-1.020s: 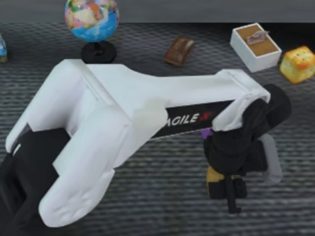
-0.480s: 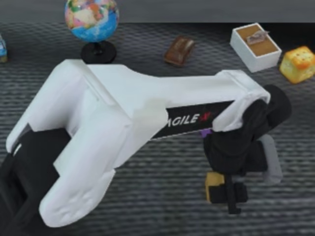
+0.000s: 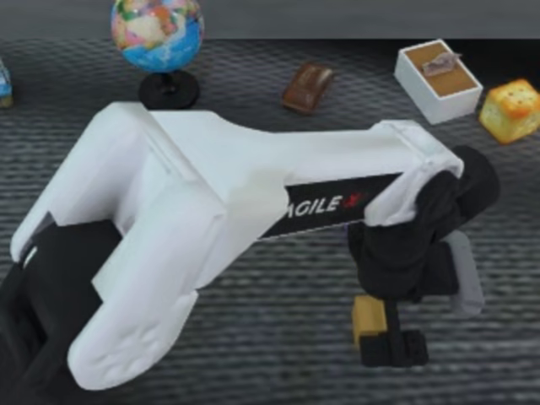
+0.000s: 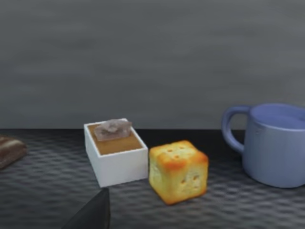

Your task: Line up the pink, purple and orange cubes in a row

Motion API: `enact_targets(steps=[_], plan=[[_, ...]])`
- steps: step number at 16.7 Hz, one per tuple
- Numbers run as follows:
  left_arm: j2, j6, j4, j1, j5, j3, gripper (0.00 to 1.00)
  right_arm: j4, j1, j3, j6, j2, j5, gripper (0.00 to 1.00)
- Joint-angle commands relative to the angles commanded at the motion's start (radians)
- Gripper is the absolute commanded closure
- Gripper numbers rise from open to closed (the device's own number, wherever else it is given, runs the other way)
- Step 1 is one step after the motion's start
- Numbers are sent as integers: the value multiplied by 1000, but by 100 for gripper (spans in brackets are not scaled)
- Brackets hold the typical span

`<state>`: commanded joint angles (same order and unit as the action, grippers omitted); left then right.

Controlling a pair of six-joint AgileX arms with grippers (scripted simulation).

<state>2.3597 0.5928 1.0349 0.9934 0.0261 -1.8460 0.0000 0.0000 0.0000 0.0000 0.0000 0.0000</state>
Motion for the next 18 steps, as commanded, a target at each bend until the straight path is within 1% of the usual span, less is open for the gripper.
enact_targets(steps=[5,10,12,18], plan=[[-3,1,18,-2,0,-17,0,0,0,0,0,0,0,0],[-42,2,199,-18,0,-147,0,0,0,0,0,0,0,0],[-56,2,236,-23,-1,-180,0,0,0,0,0,0,0,0],[-63,-1,231,-22,-1,-171,0,-6,3,9,1,9,-1,0]])
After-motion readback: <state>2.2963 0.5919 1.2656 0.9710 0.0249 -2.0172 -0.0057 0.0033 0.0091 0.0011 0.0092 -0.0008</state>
